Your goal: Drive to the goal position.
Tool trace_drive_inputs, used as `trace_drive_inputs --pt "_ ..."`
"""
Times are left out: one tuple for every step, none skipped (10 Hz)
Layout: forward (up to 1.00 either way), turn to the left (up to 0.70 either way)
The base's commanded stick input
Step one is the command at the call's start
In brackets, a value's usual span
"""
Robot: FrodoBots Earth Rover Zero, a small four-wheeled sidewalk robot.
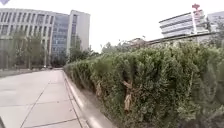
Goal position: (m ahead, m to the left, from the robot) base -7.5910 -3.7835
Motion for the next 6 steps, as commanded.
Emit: trace_drive_inputs --pt "0.05 0.0" --pt "0.05 0.0" --pt "0.05 0.0" --pt "0.05 0.0" --pt "0.05 0.0" --pt "0.05 0.0"
